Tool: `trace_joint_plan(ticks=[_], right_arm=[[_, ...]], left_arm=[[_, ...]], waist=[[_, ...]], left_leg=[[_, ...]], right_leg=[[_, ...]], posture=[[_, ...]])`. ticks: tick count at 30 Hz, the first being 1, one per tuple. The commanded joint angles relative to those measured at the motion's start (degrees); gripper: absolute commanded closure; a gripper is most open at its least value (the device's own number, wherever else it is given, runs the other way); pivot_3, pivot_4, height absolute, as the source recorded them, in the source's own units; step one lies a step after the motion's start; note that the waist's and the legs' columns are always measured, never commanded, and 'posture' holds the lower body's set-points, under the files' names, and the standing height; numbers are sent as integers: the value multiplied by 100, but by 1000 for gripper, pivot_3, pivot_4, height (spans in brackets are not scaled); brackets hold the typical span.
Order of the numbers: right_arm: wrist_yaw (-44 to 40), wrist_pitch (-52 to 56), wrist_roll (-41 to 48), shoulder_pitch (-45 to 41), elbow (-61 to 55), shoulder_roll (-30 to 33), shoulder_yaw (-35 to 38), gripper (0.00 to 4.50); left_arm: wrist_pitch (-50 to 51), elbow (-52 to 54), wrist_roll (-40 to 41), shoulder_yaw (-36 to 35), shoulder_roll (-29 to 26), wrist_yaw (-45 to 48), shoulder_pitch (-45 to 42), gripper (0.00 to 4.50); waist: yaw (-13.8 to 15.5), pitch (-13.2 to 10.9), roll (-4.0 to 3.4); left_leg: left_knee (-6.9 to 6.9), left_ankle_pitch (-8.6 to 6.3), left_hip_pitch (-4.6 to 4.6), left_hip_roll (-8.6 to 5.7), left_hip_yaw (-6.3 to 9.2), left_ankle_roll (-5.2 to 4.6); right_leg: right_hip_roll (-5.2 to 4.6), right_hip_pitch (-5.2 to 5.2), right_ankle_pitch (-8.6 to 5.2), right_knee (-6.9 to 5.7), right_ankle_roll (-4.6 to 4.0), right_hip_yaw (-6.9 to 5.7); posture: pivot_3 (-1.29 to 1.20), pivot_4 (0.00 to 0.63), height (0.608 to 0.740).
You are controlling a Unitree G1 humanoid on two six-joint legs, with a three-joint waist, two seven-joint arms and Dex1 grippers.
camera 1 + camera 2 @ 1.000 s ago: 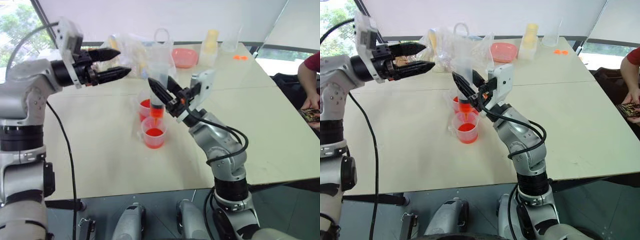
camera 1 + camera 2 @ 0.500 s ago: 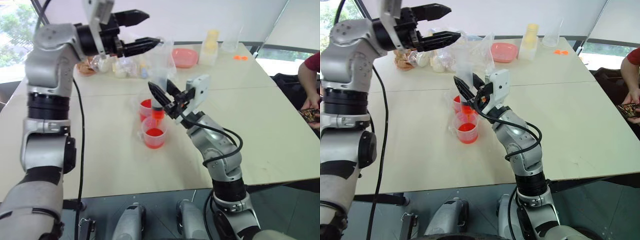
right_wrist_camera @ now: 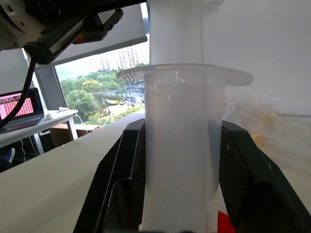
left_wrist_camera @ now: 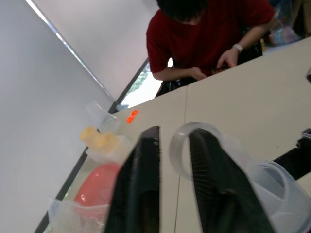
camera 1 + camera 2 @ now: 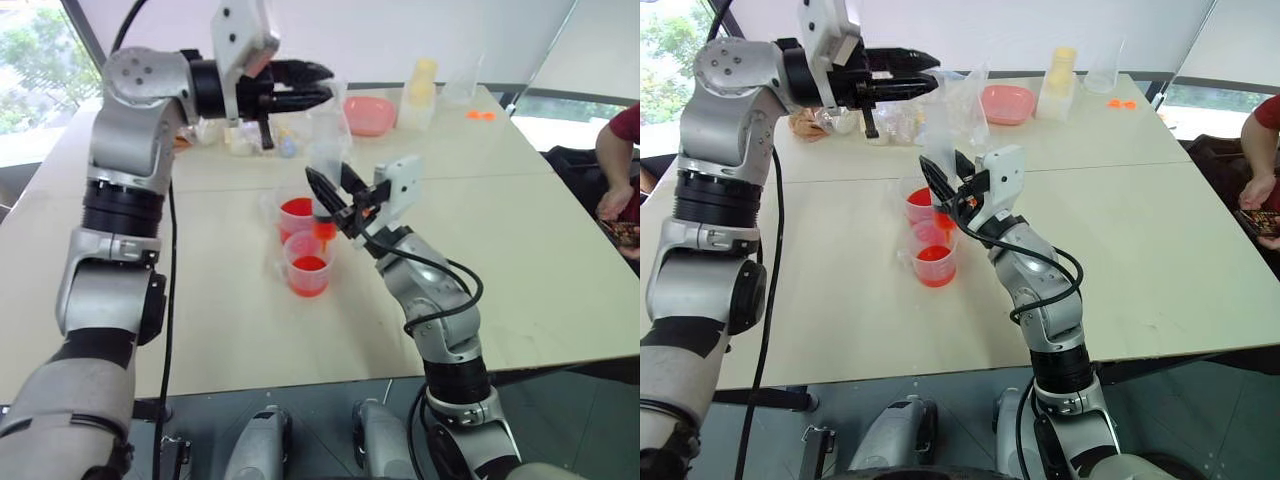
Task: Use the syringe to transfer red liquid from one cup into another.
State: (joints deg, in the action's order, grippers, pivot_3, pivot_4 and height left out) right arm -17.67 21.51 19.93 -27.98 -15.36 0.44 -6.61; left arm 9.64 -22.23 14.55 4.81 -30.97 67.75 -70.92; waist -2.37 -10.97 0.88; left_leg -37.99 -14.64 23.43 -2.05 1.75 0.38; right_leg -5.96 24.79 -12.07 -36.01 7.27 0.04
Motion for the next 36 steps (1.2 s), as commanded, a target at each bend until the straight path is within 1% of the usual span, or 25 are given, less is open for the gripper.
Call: trace_joint_plan(ticks=[1,8,20,26,31,36], right_arm=[[-166,-120,110,-90,-306,-112,-181,3040],[-168,-18,220,-188,-370,-152,-104,3040],[-59,201,316,-575,-714,-72,146,3040],[2,250,360,-770,-790,3,283,3040],[46,297,426,-913,-836,14,368,3040],[45,334,467,-932,-861,50,400,3040]], left_arm=[[393,419,317,-163,-78,184,-12,4479],[861,735,453,-138,-222,533,273,4479],[1375,1198,590,30,-139,824,825,4479],[1518,1454,599,113,-144,889,1055,4479],[1513,1667,496,308,-267,1032,1363,4479],[1536,1679,507,286,-269,976,1413,4479]], waist=[[-3,0,0],[-7,0,0],[-1,0,0],[0,0,0],[-2,0,0],[7,0,0]], left_leg=[[0,0,0,0,0,0],[0,0,0,1,1,0],[-1,0,0,1,2,0],[-1,0,0,1,2,0],[-1,0,-1,1,3,0],[-1,0,-1,1,2,0]], right_leg=[[0,0,0,0,0,0],[1,0,0,-1,0,0],[0,0,0,-1,0,0],[0,0,0,-1,0,0],[0,0,0,-1,0,0],[0,0,0,-1,0,0]], posture=[[0,150,740],[0,150,740],[0,150,740],[0,150,740],[0,150,740],[0,150,740]])
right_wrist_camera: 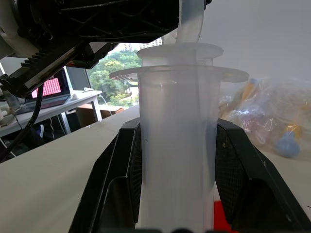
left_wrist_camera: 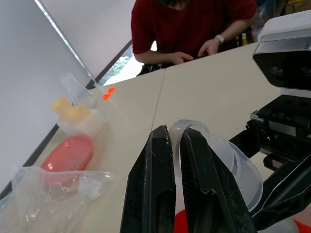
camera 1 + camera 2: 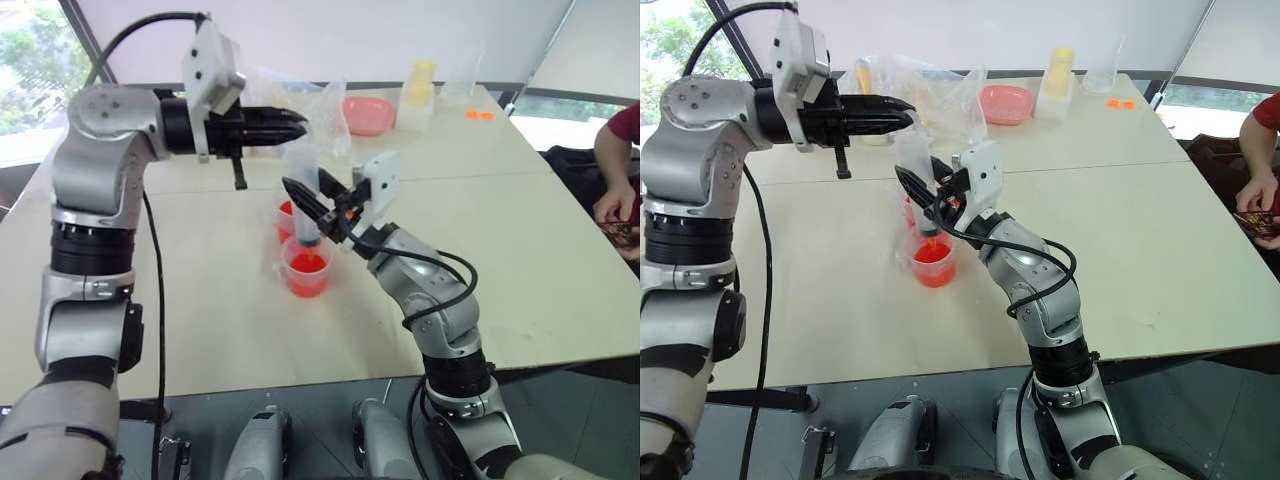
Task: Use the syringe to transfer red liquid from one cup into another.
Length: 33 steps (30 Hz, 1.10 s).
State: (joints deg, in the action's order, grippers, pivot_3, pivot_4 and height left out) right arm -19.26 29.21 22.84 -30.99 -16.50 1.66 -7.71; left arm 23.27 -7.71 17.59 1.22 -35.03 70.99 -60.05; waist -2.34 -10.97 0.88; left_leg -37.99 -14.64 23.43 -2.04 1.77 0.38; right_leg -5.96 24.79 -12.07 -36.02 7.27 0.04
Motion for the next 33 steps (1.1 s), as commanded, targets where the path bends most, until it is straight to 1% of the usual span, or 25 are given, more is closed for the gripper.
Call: trace_joint_plan(ticks=[1,4,6,8,9,12,17,20,21,22,25,27,28,30,31,33], right_arm=[[200,-432,179,-627,-750,-67,512,3040],[169,-421,192,-598,-764,-49,500,3040],[162,-427,200,-574,-795,-27,489,3040],[147,-398,213,-547,-894,20,491,3040],[146,-380,221,-543,-926,33,495,3040],[157,-275,275,-570,-1032,82,538,3040],[250,1,555,-611,-1190,110,700,3040],[782,500,1594,-903,-995,-113,1479,3040],[928,634,1865,-990,-940,-130,1683,3040],[1098,873,2198,-1157,-775,-5,1983,3040],[1641,1838,3028,-1702,-60,659,2761,3040],[1988,2909,3425,-2177,990,1454,3247,3040],[2142,3471,3419,-2387,1593,1853,3376,3040],[2342,4221,3380,-2693,2574,2406,3533,3040],[2321,4518,3272,-2798,2998,2655,3525,3040],[2179,4859,3108,-2926,3499,2956,3439,3040]], left_arm=[[187,217,210,629,142,633,315,4479],[296,121,313,472,159,571,196,4479],[412,-45,390,287,171,464,38,3694],[430,-205,403,160,63,404,-52,2898],[424,-247,411,136,25,389,-68,2348],[477,-386,525,-55,-96,336,-170,884],[940,-522,919,-515,-462,261,-244,884],[1338,-331,1231,-849,-741,187,108,884],[1427,-254,1302,-913,-785,147,199,884],[1546,-62,1412,-991,-821,90,363,884],[1913,590,1763,-1203,-915,-78,830,884],[2169,1090,2061,-1404,-966,-253,1158,884],[2267,1321,2188,-1488,-989,-343,1325,884],[2390,1708,2349,-1595,-1014,-539,1616,884],[2446,1904,2417,-1643,-1019,-660,1769,884],[2463,2199,2459,-1678,-1069,-828,2041,884]], waist=[[6,0,0],[3,0,0],[7,0,0],[9,-1,1],[4,-1,0],[-3,-4,0],[-26,-8,-6],[-25,-8,-7],[-18,-8,-6],[-3,-8,-6],[60,-8,-5],[110,-8,-5],[130,-8,-5],[167,-8,-4],[162,-8,-5],[148,-8,-5]], left_leg=[[0,0,0,0,0,0],[0,0,0,0,0,0],[0,0,0,0,0,0],[-1,0,0,0,1,0],[-1,0,0,0,0,0],[0,0,0,0,-1,0],[0,0,0,4,0,0],[1,0,0,6,-1,0],[1,0,0,7,-1,0],[1,0,0,11,-1,0],[-2,0,0,29,0,0],[-3,0,0,28,1,0],[-3,0,1,28,-2,0],[1,-1,1,29,-1,-1],[7,-1,1,30,-1,-2],[15,-3,1,32,-6,-5]], right_leg=[[0,-1,0,0,0,0],[0,0,0,0,0,0],[0,0,0,0,0,0],[0,-1,0,0,0,-1],[0,-1,0,1,0,0],[0,0,0,0,0,0],[6,6,0,-4,0,2],[5,6,0,-3,-1,3],[5,6,0,-4,-1,4],[4,6,0,-4,-1,4],[0,-4,0,1,-2,2],[-4,-9,0,7,-3,2],[-5,-8,1,10,-3,3],[-6,-12,-4,22,-16,-1],[-5,-13,-9,29,-26,-2],[-3,-13,-10,42,-30,-1]], posture=[[0,150,740],[0,150,740],[0,150,740],[0,150,740],[0,150,740],[0,150,740],[0,150,740],[0,150,740],[0,150,740],[0,150,740],[0,150,740],[0,150,740],[0,150,740],[0,150,740],[0,150,740],[0,150,740]])
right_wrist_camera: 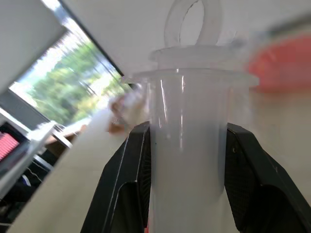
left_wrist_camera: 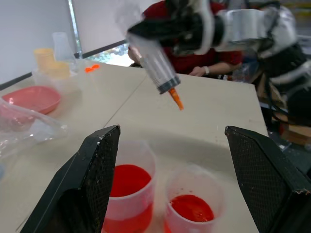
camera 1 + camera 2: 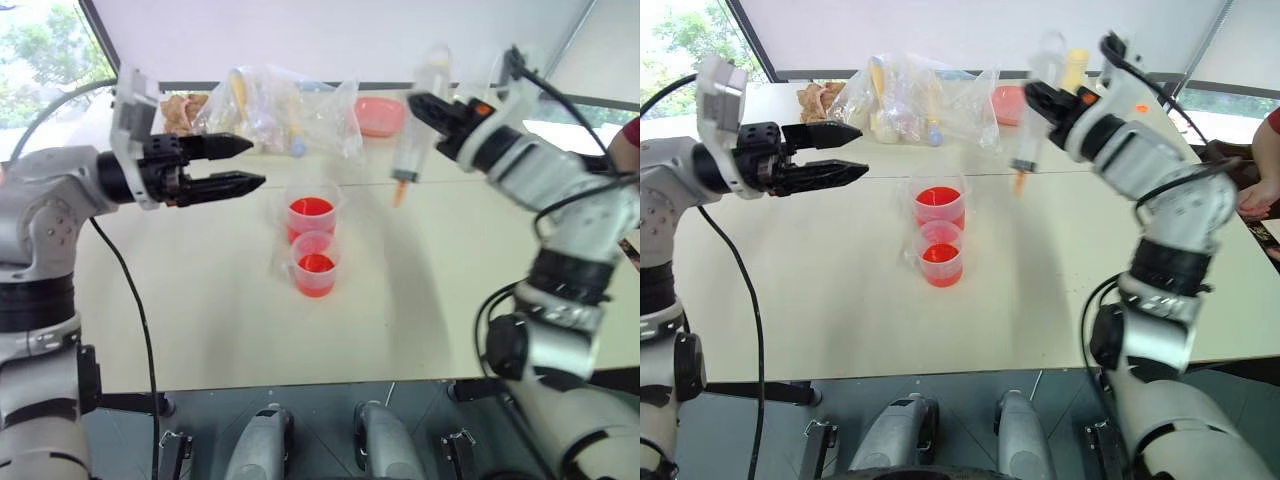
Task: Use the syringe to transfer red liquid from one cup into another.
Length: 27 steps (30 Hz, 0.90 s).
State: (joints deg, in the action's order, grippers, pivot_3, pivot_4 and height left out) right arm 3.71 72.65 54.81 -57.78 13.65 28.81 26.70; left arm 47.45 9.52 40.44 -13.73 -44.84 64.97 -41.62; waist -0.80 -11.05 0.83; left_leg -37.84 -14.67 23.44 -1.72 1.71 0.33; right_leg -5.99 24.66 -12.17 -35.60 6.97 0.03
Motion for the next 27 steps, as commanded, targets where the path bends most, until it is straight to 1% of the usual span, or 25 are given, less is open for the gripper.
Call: trace_joint_plan(ticks=[1,3,5,7,10,13,15,20,22,23,24,25,26,27], right_arm=[[-211,598,-157,-280,600,322,-68,3040],[-395,880,-408,-282,938,502,-334,3040],[-635,952,-654,-247,1117,582,-640,3040],[-825,858,-898,-238,1304,548,-847,3040],[-1135,622,-1280,-183,1583,423,-1168,3040],[-1391,344,-1641,-163,1912,352,-1375,3040],[-1539,134,-1849,-166,2141,304,-1455,3040],[-1689,-335,-2322,-161,2557,169,-1507,3040],[-1749,-356,-2415,-157,2555,159,-1493,1972],[-1775,-336,-2441,-151,2532,152,-1477,1614],[-1795,-311,-2468,-142,2501,145,-1460,1031],[-1817,-297,-2498,-129,2467,138,-1454,585],[-1835,-284,-2523,-113,2432,133,-1446,45],[-1843,-268,-2543,-91,2391,132,-1436,45]], left_arm=[[25,577,168,-179,-124,-275,308,884],[-191,889,-175,11,-326,-312,871,884],[-368,1060,-307,83,-424,-322,1278,884],[-445,1151,-268,98,-435,-335,1511,884],[-600,1223,-411,307,-506,-284,1817,884],[-777,1051,-548,445,-522,-304,1790,884],[-783,959,-481,457,-454,-340,1666,884],[-821,865,-475,574,-349,-411,1501,884],[-821,833,-465,588,-348,-413,1471,822],[-827,806,-469,604,-349,-407,1449,822],[-830,793,-465,617,-353,-392,1438,822],[-844,775,-473,640,-354,-376,1429,822],[-855,759,-480,661,-350,-365,1421,822],[-866,745,-485,680,-347,-352,1419,822]], waist=[[-30,0,-1],[-100,0,-4],[-153,-1,-4],[-165,-1,-4],[-162,0,-4],[-148,0,-4],[-127,-1,-4],[-137,0,-4],[-146,0,-4],[-148,0,-4],[-150,0,-4],[-153,0,-3],[-149,0,-3],[-143,0,-3]], left_leg=[[2,-1,2,3,-2,-2],[5,-4,2,8,-12,-7],[10,-7,1,10,-18,-12],[13,-7,2,11,-18,-13],[11,-7,3,12,-20,-13],[11,-7,3,12,-26,-13],[8,-7,4,11,-30,-13],[7,-7,5,9,-31,-13],[8,-7,5,10,-29,-13],[8,-7,5,10,-29,-13],[7,-7,4,10,-29,-13],[7,-7,4,10,-28,-13],[7,-7,4,10,-28,-13],[7,-7,3,10,-27,-13]], right_leg=[[4,0,1,7,-1,0],[9,1,8,16,9,4],[11,1,12,20,15,6],[13,1,12,27,16,5],[16,-1,13,32,17,5],[17,-2,13,33,17,4],[17,-4,13,34,17,1],[17,-7,14,39,18,1],[17,-7,14,38,18,1],[17,-7,14,38,18,0],[17,-7,14,37,18,0],[17,-7,14,37,18,0],[18,-7,14,37,18,0],[18,-8,14,38,18,0]], posture=[[0,150,740],[0,150,740],[0,150,740],[0,150,740],[0,150,740],[0,150,740],[0,150,740],[0,150,740],[0,150,740],[0,150,740],[0,150,740],[0,150,740],[0,150,740],[0,150,740]])
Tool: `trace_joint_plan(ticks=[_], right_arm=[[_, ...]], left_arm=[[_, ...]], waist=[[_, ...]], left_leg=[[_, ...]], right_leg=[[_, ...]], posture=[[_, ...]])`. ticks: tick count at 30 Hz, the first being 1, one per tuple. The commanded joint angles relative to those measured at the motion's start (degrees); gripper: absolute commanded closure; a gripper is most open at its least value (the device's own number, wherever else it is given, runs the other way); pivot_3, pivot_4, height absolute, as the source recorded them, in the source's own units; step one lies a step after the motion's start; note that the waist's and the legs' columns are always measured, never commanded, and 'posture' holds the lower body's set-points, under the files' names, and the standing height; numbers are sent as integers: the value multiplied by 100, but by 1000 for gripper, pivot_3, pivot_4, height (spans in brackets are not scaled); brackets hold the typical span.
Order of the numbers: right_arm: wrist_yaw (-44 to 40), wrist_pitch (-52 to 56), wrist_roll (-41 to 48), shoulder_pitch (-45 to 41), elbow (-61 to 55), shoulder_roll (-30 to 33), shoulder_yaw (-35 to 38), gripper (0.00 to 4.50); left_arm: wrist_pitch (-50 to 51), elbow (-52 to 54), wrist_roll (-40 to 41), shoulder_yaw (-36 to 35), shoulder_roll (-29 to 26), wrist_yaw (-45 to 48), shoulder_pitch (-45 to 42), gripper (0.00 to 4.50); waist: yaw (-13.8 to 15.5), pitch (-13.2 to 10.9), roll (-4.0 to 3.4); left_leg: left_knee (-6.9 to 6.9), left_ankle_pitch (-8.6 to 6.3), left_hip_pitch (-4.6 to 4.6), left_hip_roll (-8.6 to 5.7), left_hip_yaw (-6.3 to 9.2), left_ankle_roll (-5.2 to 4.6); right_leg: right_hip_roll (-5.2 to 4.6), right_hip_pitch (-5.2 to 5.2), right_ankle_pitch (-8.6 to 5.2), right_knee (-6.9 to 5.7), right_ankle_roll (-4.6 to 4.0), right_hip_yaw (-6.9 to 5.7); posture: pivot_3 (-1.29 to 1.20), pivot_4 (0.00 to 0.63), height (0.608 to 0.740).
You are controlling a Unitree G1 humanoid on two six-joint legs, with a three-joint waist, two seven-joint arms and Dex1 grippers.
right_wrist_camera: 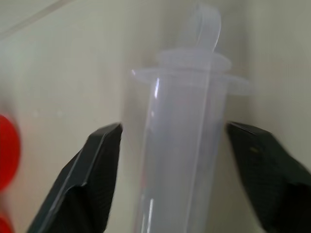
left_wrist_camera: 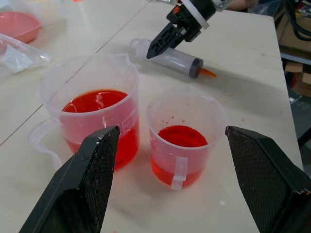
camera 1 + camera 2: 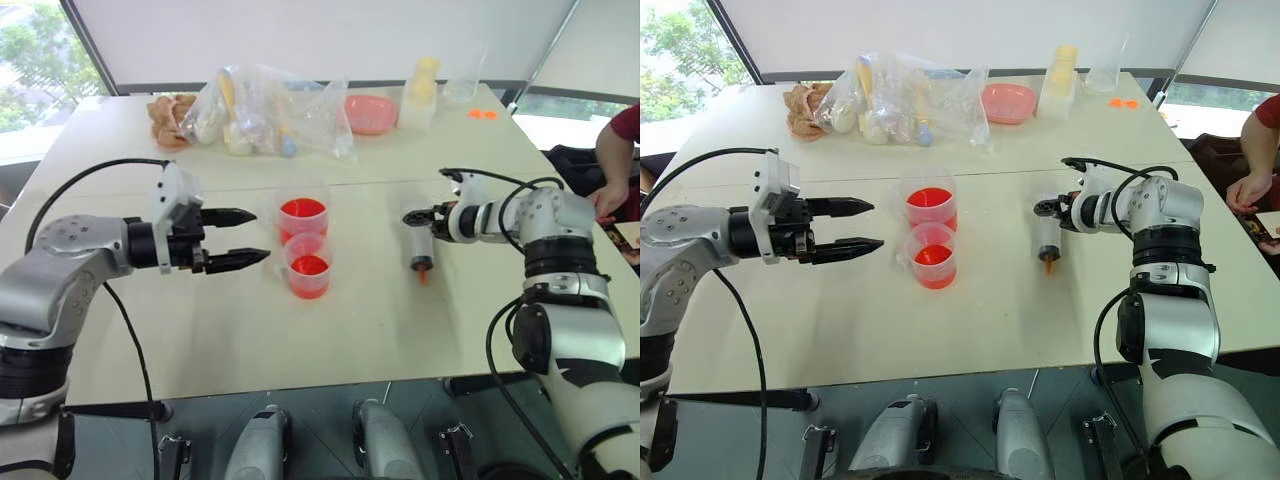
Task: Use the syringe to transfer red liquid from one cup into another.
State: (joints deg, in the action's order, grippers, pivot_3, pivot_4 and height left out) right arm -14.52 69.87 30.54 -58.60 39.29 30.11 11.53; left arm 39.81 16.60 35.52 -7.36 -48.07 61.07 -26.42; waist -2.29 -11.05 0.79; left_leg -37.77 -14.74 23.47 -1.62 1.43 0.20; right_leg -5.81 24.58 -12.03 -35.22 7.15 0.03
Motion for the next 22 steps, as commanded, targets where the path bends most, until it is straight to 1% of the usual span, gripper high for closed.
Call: trace_joint_plan(ticks=[1,5,8,9,12,14,16,19,20,22], right_arm=[[-35,21,-138,22,-232,7,75,45],[-342,36,-192,258,-763,152,-82,45],[-1002,-30,-76,585,-1454,431,-284,45],[-1222,-54,20,701,-1667,510,-243,45],[-1895,-66,389,1155,-2371,836,4,45],[-2183,106,624,1408,-2752,1030,144,45],[-2476,41,788,1686,-3109,1210,260,45],[-3151,-43,1330,2190,-3680,1503,784,45],[-3378,-179,1489,2427,-3885,1579,1016,45],[-3477,-710,1413,2981,-4243,1594,1291,45]], left_arm=[[-109,27,9,56,-21,52,-102,822],[-118,-46,41,73,-8,69,-113,822],[-66,-178,87,43,8,36,-126,822],[-147,-275,24,30,32,-2,-139,822],[-208,-630,-23,-124,120,-188,-191,822],[-220,-686,5,-190,116,-223,-145,822],[-192,-675,54,-234,105,-237,-75,822],[-80,-630,155,-404,144,-389,28,822],[-94,-629,140,-475,171,-487,75,822],[-135,-653,98,-666,257,-736,212,822]], waist=[[11,0,0],[21,0,0],[27,0,0],[29,0,0],[32,0,0],[34,0,0],[34,0,0],[46,0,0],[55,0,0],[73,0,0]], left_leg=[[0,0,0,0,0,0],[0,0,0,-1,2,0],[0,0,0,0,4,0],[0,0,1,-1,6,0],[-1,0,0,0,8,0],[-1,0,0,0,10,-1],[-1,-1,0,2,11,-2],[-1,-1,-1,3,14,-2],[-1,-1,-1,3,16,-2],[-1,-2,-2,5,16,-3]], right_leg=[[0,0,0,0,0,0],[0,0,0,1,0,0],[0,0,0,1,0,0],[0,0,0,1,0,-1],[0,0,0,0,1,-1],[0,0,0,0,1,-2],[0,-1,0,1,1,-3],[0,-1,0,1,1,-2],[0,-1,0,1,1,-2],[0,-1,0,1,1,-2]], posture=[[0,150,740],[0,150,740],[0,150,740],[0,150,740],[0,150,740],[0,150,740],[0,150,740],[0,150,740],[0,150,740],[0,150,740]])
